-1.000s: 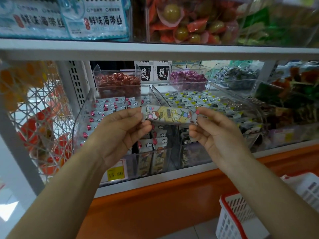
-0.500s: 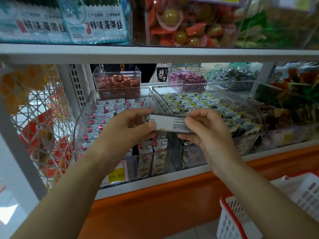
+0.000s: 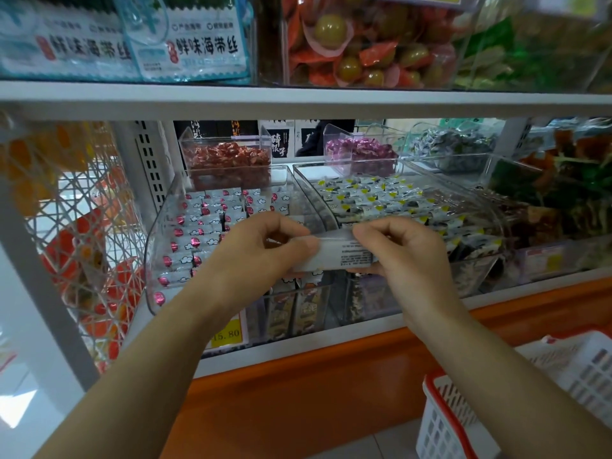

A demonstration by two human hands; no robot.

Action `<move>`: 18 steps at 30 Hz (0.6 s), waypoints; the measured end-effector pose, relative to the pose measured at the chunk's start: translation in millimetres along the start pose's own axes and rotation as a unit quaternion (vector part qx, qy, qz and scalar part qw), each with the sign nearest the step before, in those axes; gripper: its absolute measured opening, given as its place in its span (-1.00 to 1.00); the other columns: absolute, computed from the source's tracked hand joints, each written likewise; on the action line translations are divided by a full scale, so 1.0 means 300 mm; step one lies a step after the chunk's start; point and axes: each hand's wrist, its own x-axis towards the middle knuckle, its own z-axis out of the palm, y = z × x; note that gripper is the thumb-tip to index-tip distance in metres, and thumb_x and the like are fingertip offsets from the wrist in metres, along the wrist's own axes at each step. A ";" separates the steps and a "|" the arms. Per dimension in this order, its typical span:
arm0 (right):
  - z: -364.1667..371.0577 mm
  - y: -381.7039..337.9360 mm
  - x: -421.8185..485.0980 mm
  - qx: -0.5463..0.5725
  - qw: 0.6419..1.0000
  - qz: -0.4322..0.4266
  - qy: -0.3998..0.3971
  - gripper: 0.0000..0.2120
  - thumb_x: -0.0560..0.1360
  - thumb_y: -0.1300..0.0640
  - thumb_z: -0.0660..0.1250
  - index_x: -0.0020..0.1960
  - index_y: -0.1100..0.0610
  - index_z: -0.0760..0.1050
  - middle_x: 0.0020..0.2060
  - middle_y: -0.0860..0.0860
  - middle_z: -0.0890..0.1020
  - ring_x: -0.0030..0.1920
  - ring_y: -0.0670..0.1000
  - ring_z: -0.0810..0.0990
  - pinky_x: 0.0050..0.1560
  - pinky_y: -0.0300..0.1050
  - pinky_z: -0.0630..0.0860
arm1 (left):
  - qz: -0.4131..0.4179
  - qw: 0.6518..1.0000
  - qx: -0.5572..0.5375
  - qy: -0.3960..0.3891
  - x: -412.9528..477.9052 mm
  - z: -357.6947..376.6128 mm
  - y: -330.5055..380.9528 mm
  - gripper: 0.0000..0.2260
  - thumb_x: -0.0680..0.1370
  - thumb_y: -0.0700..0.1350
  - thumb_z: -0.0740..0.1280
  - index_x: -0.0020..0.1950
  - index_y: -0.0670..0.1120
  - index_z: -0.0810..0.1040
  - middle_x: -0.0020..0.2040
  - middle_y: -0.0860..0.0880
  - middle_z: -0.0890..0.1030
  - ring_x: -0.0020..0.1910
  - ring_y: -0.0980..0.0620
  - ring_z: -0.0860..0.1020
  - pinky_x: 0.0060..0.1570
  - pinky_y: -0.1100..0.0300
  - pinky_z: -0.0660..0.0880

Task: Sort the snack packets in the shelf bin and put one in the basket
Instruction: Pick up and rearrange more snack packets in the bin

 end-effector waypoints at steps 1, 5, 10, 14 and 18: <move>0.003 0.000 0.000 -0.017 1.000 -0.009 -0.005 -0.80 0.49 0.23 0.35 -0.30 0.07 0.57 -0.26 0.08 0.64 -0.23 0.06 0.66 -0.39 -0.22 0.59 | -0.004 1.000 -0.005 0.008 0.001 0.000 0.001 -0.94 0.47 -0.14 0.37 -0.12 -0.12 0.58 -0.06 -0.13 0.59 -0.29 0.14 0.63 -0.31 0.39 0.54; 0.003 0.000 0.002 -0.003 1.000 0.000 -0.025 -0.81 0.48 0.24 0.35 -0.30 0.11 0.59 -0.25 0.15 0.63 -0.24 0.06 0.66 -0.39 -0.21 0.59 | -0.029 0.999 -0.017 0.006 0.006 -0.026 0.008 -0.87 0.43 -0.13 0.40 -0.31 -0.12 0.63 -0.22 -0.02 0.67 -0.25 0.04 0.65 -0.28 0.26 0.60; 0.017 0.002 -0.004 -0.048 0.998 -0.015 -0.033 -0.83 0.46 0.20 0.37 -0.29 0.06 0.61 -0.29 0.07 0.65 -0.17 0.10 0.65 -0.12 0.22 0.60 | -0.035 0.999 -0.018 0.036 0.006 -0.043 0.007 -0.81 0.46 -0.16 0.38 -0.30 -0.23 0.63 -0.34 -0.09 0.65 -0.38 0.06 0.63 -0.40 0.33 0.54; 0.025 0.003 -0.004 -0.051 0.998 -0.013 -0.025 -0.86 0.47 0.20 0.37 -0.27 0.10 0.61 -0.28 0.08 0.65 -0.16 0.11 0.65 -0.12 0.23 0.60 | -0.042 0.998 -0.016 0.043 0.007 -0.041 -0.001 -0.80 0.46 -0.14 0.38 -0.36 -0.13 0.63 -0.25 -0.08 0.66 -0.30 0.00 0.66 -0.39 0.29 0.56; 0.016 0.014 0.002 -0.060 0.998 -0.009 -0.024 -0.87 0.48 0.18 0.37 -0.24 0.10 0.61 -0.27 0.06 0.66 -0.16 0.05 0.65 -0.12 0.11 0.63 | -0.024 1.000 0.017 -0.008 0.001 -0.041 -0.007 -0.94 0.44 -0.16 0.40 -0.24 -0.07 0.64 -0.15 -0.08 0.64 -0.22 0.01 0.65 -0.30 0.33 0.56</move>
